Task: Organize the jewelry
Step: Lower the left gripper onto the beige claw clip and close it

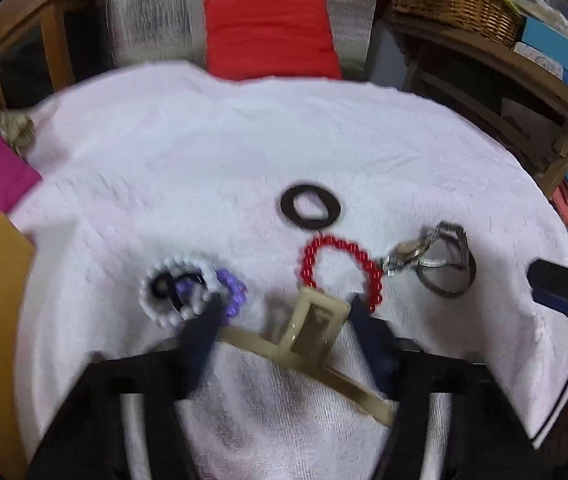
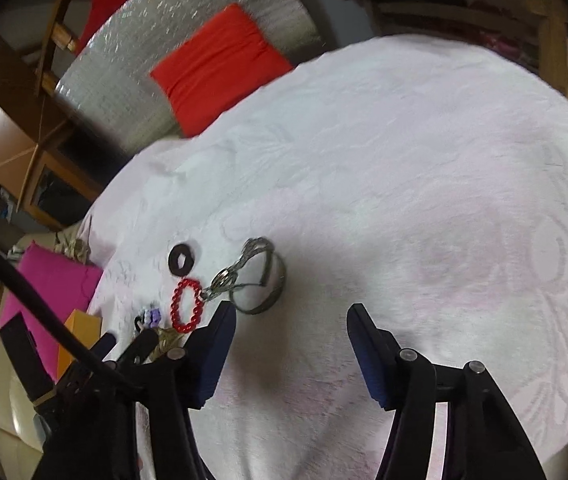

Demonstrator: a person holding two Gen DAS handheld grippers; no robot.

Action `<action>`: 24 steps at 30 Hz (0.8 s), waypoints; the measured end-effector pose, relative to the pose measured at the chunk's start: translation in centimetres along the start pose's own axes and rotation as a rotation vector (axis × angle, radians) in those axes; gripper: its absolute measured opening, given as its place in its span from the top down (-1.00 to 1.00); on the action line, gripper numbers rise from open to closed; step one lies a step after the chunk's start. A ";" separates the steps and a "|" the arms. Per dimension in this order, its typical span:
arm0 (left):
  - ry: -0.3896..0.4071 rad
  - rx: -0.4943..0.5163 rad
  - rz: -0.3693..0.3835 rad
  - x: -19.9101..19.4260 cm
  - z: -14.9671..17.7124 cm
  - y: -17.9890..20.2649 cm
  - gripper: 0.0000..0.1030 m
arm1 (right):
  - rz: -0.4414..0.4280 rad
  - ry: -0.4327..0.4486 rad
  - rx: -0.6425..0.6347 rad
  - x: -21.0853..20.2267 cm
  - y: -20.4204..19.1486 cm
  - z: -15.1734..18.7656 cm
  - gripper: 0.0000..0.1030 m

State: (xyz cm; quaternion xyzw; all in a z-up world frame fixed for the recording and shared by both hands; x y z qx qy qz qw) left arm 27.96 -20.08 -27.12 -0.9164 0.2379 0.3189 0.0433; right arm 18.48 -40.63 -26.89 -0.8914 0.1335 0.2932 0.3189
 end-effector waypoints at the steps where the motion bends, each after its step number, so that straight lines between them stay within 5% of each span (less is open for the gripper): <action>1: -0.002 -0.021 0.029 0.1 0.2 0.0 0.12 | -0.005 -0.009 0.002 0.5 -0.2 0.0 -0.20; 3: 0.005 -0.021 0.049 0.0 0.2 -0.1 0.39 | -0.019 -0.020 0.013 1.5 -0.6 -0.3 -0.20; 14: -0.001 -0.018 0.118 -2.1 0.9 -1.4 0.39 | -0.031 -0.049 0.030 7.3 -1.5 -1.8 -0.20; 17: 0.000 -0.025 0.130 -2.8 0.9 -2.0 0.39 | -0.027 -0.052 0.000 8.4 -1.8 -1.8 0.03; 22: 0.014 -0.015 0.124 -4.0 1.0 -3.1 0.39 | 0.012 -0.039 -0.043 8.9 -1.7 -2.0 0.72; 24: 0.020 -0.007 0.116 -4.4 0.9 -3.4 0.39 | -0.007 -0.019 -0.026 8.4 -1.8 -2.4 0.75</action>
Point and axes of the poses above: each gripper's, at about its wrist camera, not at the fingertips, and x roughly the way its jaws point, y to its right, z to its underside, the point moved 8 cm from there along x, roughly the way its jaws point, and after that the axes turned 15 degrees about y, right-handed, at the moved point
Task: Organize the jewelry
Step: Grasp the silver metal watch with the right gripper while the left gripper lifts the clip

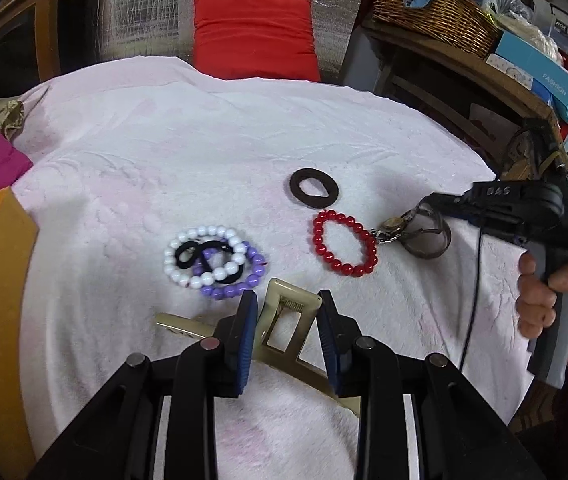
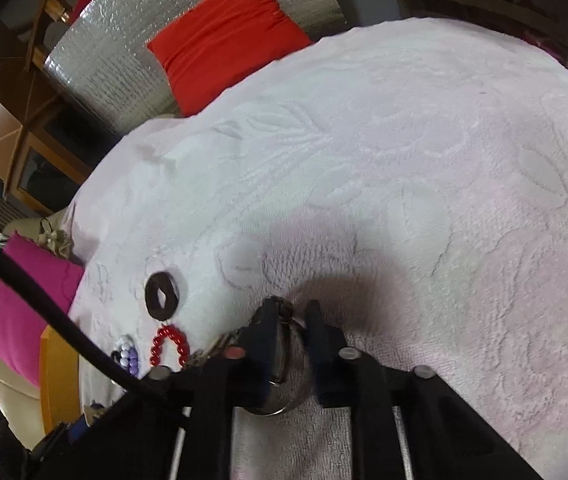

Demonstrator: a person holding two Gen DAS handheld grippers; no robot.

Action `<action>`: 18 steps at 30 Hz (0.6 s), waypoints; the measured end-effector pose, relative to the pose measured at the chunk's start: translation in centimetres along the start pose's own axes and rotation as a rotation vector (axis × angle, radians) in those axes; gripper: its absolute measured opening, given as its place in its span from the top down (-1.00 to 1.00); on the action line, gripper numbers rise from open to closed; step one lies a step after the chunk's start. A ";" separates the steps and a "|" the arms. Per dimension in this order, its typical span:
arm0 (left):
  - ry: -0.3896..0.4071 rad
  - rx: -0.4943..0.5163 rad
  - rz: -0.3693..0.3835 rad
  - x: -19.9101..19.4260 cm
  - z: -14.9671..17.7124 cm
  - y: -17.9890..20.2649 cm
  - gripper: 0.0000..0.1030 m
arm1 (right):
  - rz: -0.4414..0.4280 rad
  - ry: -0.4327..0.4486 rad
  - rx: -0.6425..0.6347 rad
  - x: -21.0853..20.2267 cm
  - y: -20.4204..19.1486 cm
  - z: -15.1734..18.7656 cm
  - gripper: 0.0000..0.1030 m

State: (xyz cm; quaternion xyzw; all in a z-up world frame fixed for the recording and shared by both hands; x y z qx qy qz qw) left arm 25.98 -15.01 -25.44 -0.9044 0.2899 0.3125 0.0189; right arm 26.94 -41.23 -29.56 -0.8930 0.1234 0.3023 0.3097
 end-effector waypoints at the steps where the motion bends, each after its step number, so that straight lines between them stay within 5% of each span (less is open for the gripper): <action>1: 0.002 0.003 -0.003 -0.2 0.0 -0.2 0.39 | -0.009 0.022 -0.007 -0.4 -0.3 -0.3 0.86; 18: 0.091 0.014 -0.053 -5.1 -1.2 -3.6 0.48 | -0.227 0.150 -0.006 -6.1 -7.4 -0.9 0.91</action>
Point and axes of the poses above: each gripper's, at about its wrist camera, not at the fingertips, and x roughly the way its jaws point, y to its right, z to its underside, the point moved 8 cm from there along x, roughly the way its jaws point, and after that the axes turned 15 degrees about y, right-handed, at the moved point
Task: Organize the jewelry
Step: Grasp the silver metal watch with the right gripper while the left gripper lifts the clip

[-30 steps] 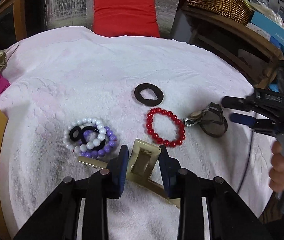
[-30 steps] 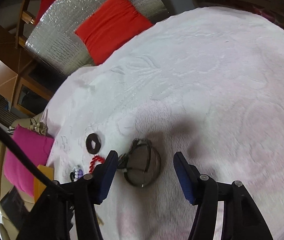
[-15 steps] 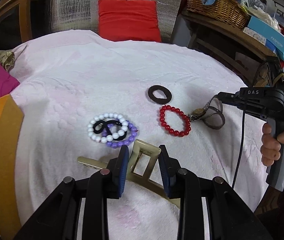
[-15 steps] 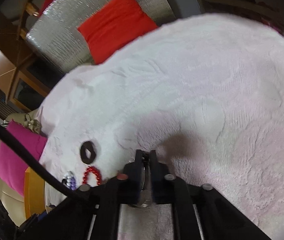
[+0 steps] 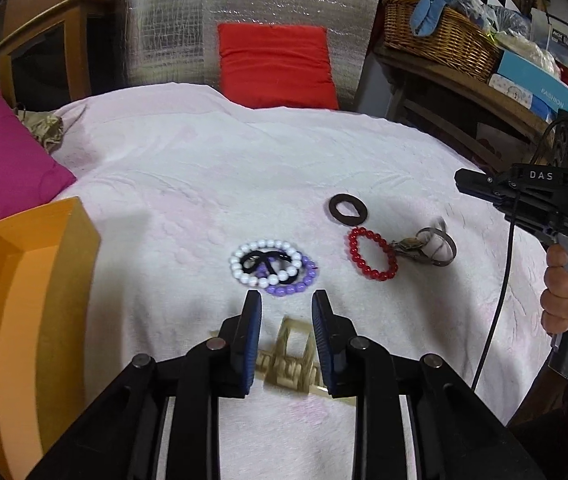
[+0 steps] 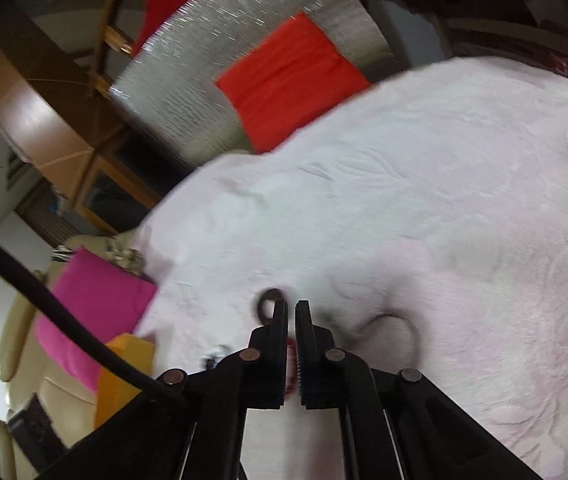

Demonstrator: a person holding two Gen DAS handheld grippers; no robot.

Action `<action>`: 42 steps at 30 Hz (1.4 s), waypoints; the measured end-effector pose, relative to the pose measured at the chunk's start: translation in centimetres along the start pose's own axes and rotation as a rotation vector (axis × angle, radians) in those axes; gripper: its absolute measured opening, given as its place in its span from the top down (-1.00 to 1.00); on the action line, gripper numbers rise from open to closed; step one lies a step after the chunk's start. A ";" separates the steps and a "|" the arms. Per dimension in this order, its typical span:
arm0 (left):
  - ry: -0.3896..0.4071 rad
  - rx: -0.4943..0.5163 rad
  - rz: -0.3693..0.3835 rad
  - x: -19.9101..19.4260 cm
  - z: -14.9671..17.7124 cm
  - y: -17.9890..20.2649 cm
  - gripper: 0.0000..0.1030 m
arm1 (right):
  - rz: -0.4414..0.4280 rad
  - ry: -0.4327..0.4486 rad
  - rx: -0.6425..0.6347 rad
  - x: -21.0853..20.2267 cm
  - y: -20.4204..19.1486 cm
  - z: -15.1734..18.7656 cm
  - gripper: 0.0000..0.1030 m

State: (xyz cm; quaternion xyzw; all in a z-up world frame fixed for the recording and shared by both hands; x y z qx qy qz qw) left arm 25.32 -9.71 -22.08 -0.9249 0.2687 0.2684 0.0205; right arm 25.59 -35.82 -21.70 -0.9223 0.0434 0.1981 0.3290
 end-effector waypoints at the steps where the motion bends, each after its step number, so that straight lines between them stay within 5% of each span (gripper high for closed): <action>1: -0.002 0.001 -0.003 -0.1 0.1 -0.2 0.48 | -0.004 0.002 -0.028 -0.1 -0.7 0.1 0.91; 10: -0.068 -0.028 -0.019 0.0 1.5 -1.8 0.48 | 0.131 -0.094 0.065 0.0 4.7 0.3 0.81; 15: -0.095 -0.036 -0.008 0.0 2.2 -1.7 0.41 | 0.092 -0.188 0.189 0.4 6.4 1.3 0.69; 16: -0.095 -0.036 -0.006 -0.1 2.2 -1.6 0.40 | 0.075 -0.213 0.207 0.5 6.4 1.7 0.47; 18: -0.087 -0.030 -0.001 -0.4 2.2 -1.5 0.32 | 0.055 -0.248 0.257 0.7 6.3 2.5 0.16; 26: -0.033 0.006 0.047 -0.6 1.2 1.0 -0.25 | 0.110 -0.259 0.327 0.9 8.1 3.3 0.14; 37: -0.131 0.041 0.017 3.1 3.5 2.1 -0.25 | 0.083 -0.356 0.334 2.4 6.1 5.5 0.14; 42: -0.161 0.056 0.004 4.1 4.5 2.1 0.19 | 0.116 -0.326 0.360 3.0 6.2 5.8 0.13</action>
Point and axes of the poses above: each gripper's, at about its wrist camera, not at the fingertips, and x roughly the way its jaws point, y to its right, z to its underside, the point moved 8 cm from there along x, roughly the way its jaws point, and after that the axes turned 15 degrees about y, right-handed, at the moved point
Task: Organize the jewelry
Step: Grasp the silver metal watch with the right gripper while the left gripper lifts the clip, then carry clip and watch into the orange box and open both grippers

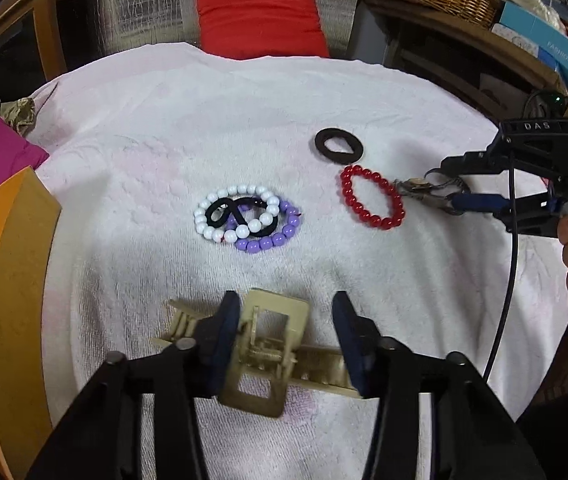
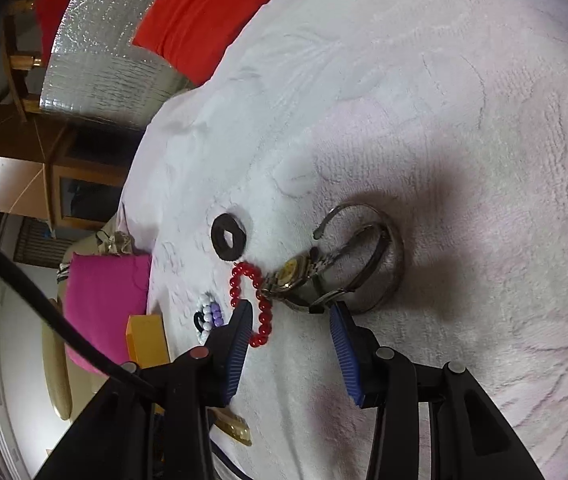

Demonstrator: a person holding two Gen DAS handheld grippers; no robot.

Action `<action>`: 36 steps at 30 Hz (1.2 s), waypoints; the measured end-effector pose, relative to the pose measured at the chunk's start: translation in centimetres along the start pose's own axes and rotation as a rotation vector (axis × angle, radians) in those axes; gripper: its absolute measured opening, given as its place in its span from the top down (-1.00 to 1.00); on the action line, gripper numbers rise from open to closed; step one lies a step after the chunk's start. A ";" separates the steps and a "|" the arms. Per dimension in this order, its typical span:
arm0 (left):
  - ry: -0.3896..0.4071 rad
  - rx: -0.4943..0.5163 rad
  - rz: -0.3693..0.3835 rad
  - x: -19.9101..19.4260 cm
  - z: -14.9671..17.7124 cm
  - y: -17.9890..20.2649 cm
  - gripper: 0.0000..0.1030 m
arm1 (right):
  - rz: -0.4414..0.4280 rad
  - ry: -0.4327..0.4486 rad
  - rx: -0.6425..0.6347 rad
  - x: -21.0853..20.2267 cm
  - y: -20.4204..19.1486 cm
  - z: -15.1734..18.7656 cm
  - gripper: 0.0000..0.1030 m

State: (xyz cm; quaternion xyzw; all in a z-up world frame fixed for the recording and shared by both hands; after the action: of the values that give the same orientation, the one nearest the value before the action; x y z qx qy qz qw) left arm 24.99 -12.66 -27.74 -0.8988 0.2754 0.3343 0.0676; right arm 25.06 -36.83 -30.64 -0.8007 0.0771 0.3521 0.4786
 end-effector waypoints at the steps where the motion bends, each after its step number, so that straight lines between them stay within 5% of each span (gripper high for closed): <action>1: -0.003 -0.004 0.003 0.1 0.1 -0.1 0.25 | 0.017 0.019 0.005 0.1 0.2 -0.2 0.13; 14: 0.012 0.003 0.003 0.2 0.2 -0.2 0.38 | 0.133 0.159 0.091 0.4 2.4 -1.9 0.34; 17: 0.018 0.007 0.006 -0.1 0.3 -0.2 0.38 | 0.172 0.196 0.055 0.2 2.7 -2.3 0.72; 36: 0.151 -0.043 0.001 -3.3 -2.8 -2.0 0.44 | -0.084 0.376 -0.152 -3.8 -4.6 -3.2 0.82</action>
State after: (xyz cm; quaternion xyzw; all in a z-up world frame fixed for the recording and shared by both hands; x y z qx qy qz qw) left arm 25.57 -10.36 -23.61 -0.9226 0.2727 0.2713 0.0271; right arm 25.96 -37.87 -24.03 -0.8886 0.1049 0.1808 0.4083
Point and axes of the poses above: each gripper's, at about its wrist camera, not at the fingertips, and x roughly the way its jaws point, y to its right, z to its underside, the point moved 8 cm from there along x, roughly the way its jaws point, and after that the axes turned 15 degrees about y, right-handed, at the moved point
